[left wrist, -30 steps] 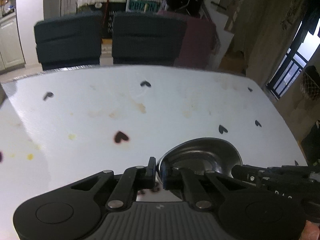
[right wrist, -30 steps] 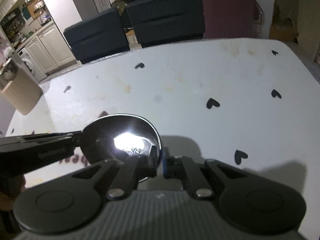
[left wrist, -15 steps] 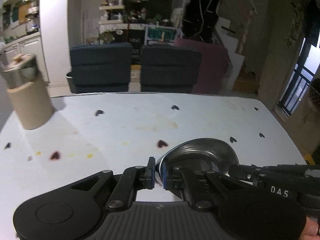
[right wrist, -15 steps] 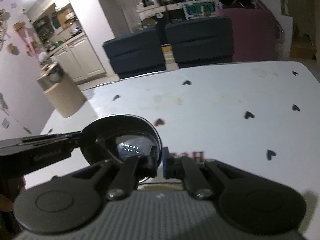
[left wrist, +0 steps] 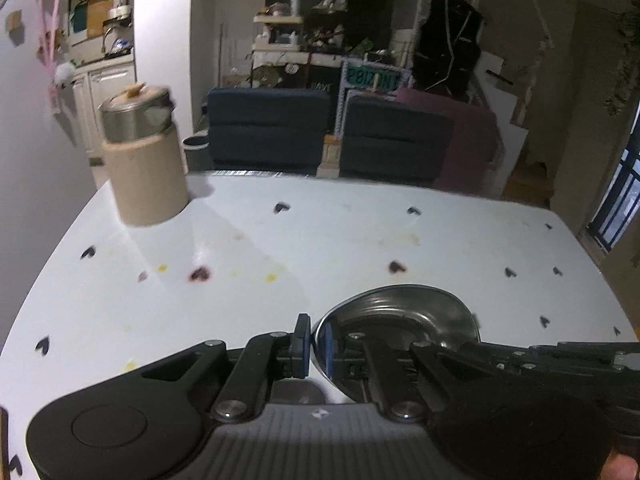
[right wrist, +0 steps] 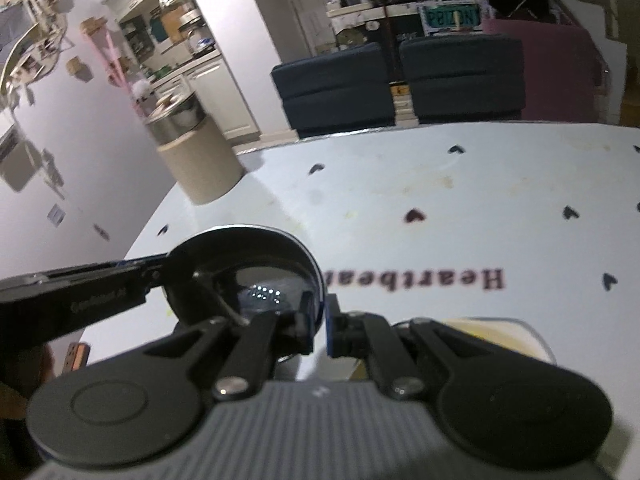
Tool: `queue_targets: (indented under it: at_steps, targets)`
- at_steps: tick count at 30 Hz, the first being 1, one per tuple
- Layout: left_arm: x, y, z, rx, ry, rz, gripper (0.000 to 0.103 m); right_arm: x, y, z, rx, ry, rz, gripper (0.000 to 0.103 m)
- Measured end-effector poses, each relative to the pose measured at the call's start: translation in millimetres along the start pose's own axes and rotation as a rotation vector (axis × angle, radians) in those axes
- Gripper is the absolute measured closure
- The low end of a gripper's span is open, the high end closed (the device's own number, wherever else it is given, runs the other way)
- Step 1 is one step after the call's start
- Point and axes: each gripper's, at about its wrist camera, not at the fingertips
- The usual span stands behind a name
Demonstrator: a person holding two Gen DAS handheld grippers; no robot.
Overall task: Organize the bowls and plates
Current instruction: 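Carry the oval steel bowl with both grippers toward the nested bowls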
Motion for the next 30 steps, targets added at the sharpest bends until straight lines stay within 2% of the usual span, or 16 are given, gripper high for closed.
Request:
queue_targets:
  at_steps: [15,30]
  targets:
    - [-56,-19,37,-0.120,0.003,-0.059,0.095,-43,-46,24,-0.151,0.012,-0.043,0.097]
    - [-84,-56,41,-0.215,0.012,-0.092,0.091,-73,-85,35,-0.253,0.029,-0.044,0.095]
Point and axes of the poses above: each gripper's, at about its wrist camera, not at the fingertips, and y roughly against the way its jaws point, x to its right, z to its underside, and after that the axes turned 6 degrees about -x, right-handed
